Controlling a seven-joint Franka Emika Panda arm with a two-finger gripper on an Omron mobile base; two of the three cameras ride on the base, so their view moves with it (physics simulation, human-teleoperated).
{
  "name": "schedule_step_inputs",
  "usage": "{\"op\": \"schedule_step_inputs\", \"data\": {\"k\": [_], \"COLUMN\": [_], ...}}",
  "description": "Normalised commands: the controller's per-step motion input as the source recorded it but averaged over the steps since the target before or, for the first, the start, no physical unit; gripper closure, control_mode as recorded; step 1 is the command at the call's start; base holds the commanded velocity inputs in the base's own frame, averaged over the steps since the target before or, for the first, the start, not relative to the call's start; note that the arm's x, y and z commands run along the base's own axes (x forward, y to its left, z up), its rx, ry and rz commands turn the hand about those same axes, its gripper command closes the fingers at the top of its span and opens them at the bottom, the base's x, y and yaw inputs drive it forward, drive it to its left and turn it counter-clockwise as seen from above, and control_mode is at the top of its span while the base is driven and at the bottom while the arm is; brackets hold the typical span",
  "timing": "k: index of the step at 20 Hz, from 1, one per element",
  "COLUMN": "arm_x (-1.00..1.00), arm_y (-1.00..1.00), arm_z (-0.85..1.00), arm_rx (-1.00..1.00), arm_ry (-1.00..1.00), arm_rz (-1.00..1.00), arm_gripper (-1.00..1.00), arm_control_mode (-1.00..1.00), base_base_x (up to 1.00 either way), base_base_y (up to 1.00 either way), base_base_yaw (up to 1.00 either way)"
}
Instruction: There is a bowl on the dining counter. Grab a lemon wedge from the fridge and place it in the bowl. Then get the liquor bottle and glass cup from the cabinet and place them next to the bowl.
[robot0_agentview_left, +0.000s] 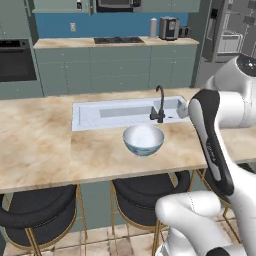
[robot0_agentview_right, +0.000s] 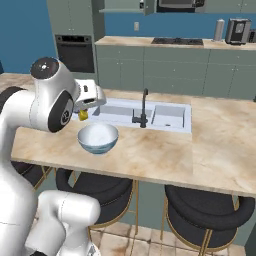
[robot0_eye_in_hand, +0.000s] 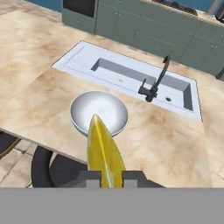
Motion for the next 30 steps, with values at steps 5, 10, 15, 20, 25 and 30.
{"op": "schedule_step_inputs", "data": {"k": [5, 10, 15, 20, 25, 30], "arm_x": [0.50, 0.43, 0.33, 0.18, 0.12, 0.20], "arm_y": [0.19, 0.27, 0.20, 0.03, 0.05, 0.05], "arm_z": [-0.35, -0.36, -0.37, -0.41, -0.38, -0.37], "arm_rx": [0.00, -0.03, -0.03, -0.01, 0.00, 0.00], "arm_ry": [0.15, 0.05, 0.05, 0.02, 0.00, 0.00], "arm_rz": [0.00, 0.00, 0.00, 0.02, 0.00, 0.00], "arm_gripper": [1.00, 1.00, 1.00, 1.00, 1.00, 1.00], "arm_control_mode": [-1.00, -1.00, -1.00, -1.00, -1.00, -1.00], "base_base_x": [0.00, 0.00, 0.00, 0.00, 0.00, 0.00], "base_base_y": [0.00, 0.00, 0.00, 0.00, 0.00, 0.00], "base_base_yaw": [0.00, 0.00, 0.00, 0.00, 0.00, 0.00]}}
